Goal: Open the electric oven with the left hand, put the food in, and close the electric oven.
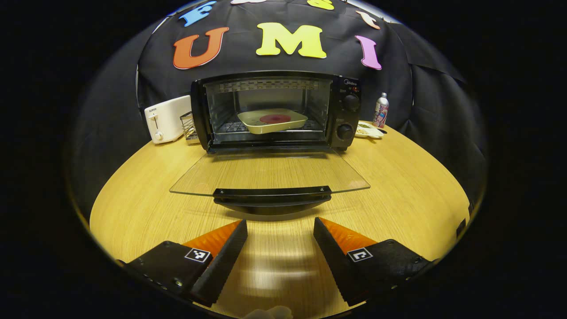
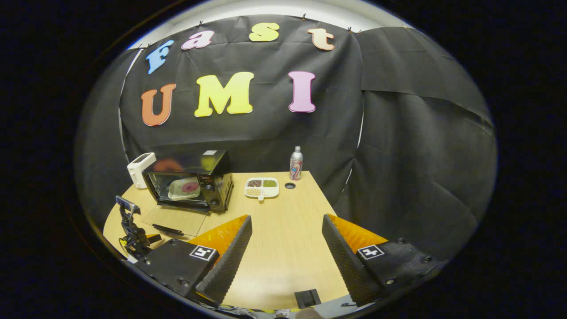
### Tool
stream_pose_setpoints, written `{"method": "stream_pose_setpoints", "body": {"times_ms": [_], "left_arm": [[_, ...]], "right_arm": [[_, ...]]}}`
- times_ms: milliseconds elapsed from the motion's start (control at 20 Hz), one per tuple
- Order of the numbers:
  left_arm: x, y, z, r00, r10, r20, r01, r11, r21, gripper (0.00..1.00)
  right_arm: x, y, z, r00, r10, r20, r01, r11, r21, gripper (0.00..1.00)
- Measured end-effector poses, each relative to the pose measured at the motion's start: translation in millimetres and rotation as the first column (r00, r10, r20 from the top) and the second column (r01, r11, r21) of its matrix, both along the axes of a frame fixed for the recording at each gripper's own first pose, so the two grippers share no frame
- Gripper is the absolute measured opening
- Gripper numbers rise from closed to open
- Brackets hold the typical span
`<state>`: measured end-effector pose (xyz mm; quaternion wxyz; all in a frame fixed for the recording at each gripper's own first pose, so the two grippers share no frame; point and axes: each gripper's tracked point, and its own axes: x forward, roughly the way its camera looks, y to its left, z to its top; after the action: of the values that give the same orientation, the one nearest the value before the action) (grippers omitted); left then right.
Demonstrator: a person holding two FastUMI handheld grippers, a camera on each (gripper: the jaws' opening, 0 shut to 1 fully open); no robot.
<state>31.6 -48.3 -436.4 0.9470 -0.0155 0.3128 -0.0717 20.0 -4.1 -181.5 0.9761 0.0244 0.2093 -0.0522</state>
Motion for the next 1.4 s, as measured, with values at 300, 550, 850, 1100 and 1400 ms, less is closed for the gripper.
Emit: {"method": "stream_pose_setpoints", "body": {"times_ms": [300,550,850,1100,1400], "left_arm": [[12,0,-8,1.000,0.014,-0.001,-0.014,1.000,0.016,0.97],[17,2,-9,1.000,0.024,-0.009,-0.024,1.000,0.018,0.97],[17,2,-1,0.999,0.029,-0.020,-0.029,0.999,0.019,0.97],[23,5,17,1.000,0.024,0.001,-0.024,0.999,0.025,0.97],[39,11,49,0.999,0.012,0.052,-0.014,0.999,0.042,0.97]], "right_arm": [[7,-2,-1,1.000,0.007,-0.013,-0.007,1.000,-0.002,0.96],[10,-6,-1,1.000,0.003,-0.015,-0.003,1.000,-0.001,0.96],[7,-10,-4,1.000,-0.011,-0.017,0.011,1.000,0.016,0.96],[3,-7,-6,1.000,-0.012,-0.023,0.013,0.999,0.040,0.96],[2,-2,0,1.000,-0.013,-0.004,0.013,0.997,0.071,0.96]]}}
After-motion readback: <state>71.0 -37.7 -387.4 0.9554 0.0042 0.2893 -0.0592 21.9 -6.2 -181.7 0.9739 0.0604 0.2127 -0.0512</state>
